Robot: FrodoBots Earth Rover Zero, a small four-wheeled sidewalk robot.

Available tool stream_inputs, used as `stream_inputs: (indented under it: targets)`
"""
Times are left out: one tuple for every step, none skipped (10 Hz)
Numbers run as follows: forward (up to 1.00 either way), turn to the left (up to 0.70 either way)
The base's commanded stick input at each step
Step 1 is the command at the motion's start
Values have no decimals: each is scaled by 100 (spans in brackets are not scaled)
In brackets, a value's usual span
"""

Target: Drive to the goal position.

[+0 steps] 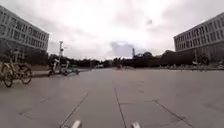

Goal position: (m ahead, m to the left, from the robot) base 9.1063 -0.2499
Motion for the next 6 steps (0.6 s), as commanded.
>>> stream_inputs:
  targets:
    - [100,0]
    - [100,0]
    - [100,0]
    - [100,0]
    - [100,0]
    - [100,0]
